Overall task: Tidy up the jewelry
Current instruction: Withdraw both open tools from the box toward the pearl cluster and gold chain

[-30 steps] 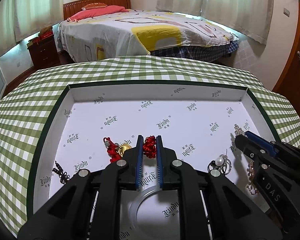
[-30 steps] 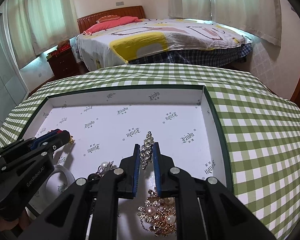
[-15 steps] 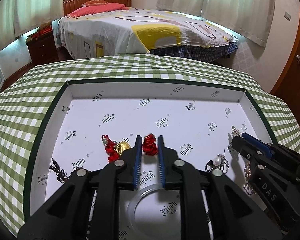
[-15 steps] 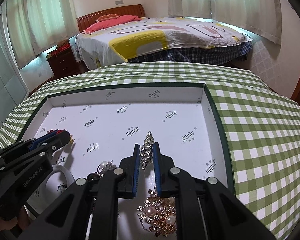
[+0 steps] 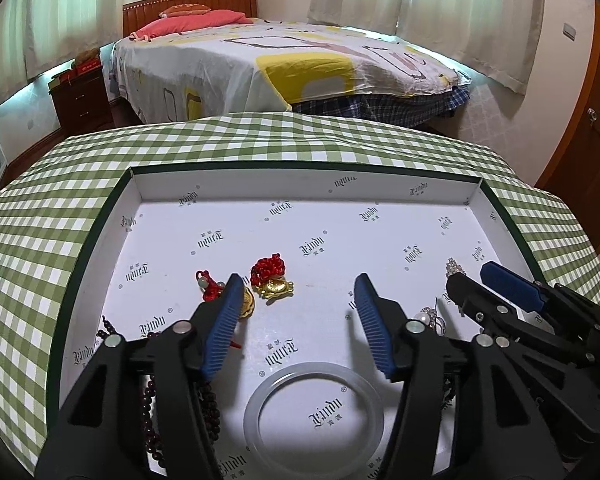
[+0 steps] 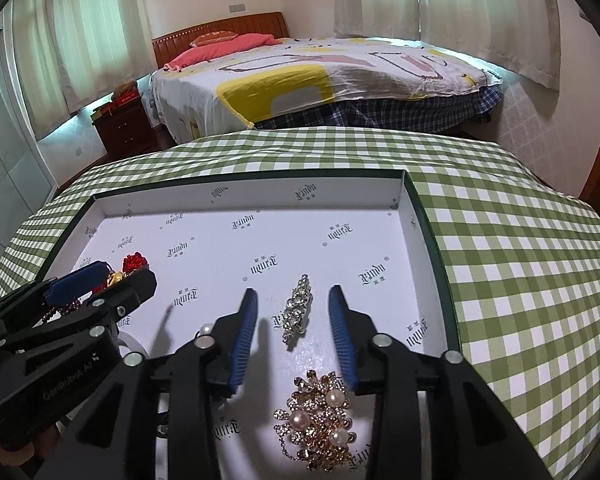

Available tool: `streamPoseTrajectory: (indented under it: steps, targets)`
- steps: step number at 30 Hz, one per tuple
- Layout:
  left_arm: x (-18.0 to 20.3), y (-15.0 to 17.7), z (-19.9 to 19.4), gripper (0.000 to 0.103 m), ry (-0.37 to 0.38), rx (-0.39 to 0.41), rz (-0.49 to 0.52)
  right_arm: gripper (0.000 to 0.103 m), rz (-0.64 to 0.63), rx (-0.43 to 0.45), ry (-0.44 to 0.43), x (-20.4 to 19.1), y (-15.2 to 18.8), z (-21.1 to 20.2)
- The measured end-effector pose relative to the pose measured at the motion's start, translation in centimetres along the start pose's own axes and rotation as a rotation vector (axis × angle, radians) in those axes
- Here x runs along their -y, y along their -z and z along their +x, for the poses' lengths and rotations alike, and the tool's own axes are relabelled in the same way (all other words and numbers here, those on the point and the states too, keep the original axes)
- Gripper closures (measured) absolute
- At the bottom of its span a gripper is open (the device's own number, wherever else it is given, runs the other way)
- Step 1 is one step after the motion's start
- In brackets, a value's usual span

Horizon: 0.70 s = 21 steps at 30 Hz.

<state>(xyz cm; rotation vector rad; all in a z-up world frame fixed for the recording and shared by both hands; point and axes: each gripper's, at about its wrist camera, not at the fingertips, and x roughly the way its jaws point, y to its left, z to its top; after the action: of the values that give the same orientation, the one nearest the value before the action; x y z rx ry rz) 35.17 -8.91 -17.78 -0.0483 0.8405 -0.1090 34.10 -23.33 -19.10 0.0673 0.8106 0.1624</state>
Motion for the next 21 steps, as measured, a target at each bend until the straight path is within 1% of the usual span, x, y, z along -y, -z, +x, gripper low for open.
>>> streamPoseTrajectory:
  steps: [2,4,6,8,13,17,21]
  targets:
    - [0.0,0.0,-0.2,0.039,-0.002,0.008,-0.001,0.057,0.0,0.005,0.001,0.0,0.0,-0.2]
    - [0.0,-0.1,-0.5,0.037,-0.011,0.016,-0.001,0.054,0.002,0.01,0.005,0.1,0.0,-0.4]
    - [0.0,-0.1,-0.9,0.035,-0.021,0.03,-0.002,0.049,0.009,0.019,0.008,0.2,-0.1,-0.7]
    - [-0.1,-0.2,-1.4,0.029,-0.03,0.043,-0.004,0.044,0.014,0.03,0.012,0.4,-0.1,-1.1]
    - [-0.6,-0.4,-2.7,0.022,-0.042,0.076,-0.016,0.034,0.008,0.047,0.021,0.6,-0.2,-2.1]
    - [-1.0,-0.5,-4.0,0.018,-0.039,0.094,-0.038,0.031,0.01,0.064,0.022,0.7,-0.4,-3.1]
    - [-1.2,-0.6,-5.6,0.017,-0.049,0.119,-0.039,0.031,0.004,0.092,0.027,0.6,-0.6,-4.8]
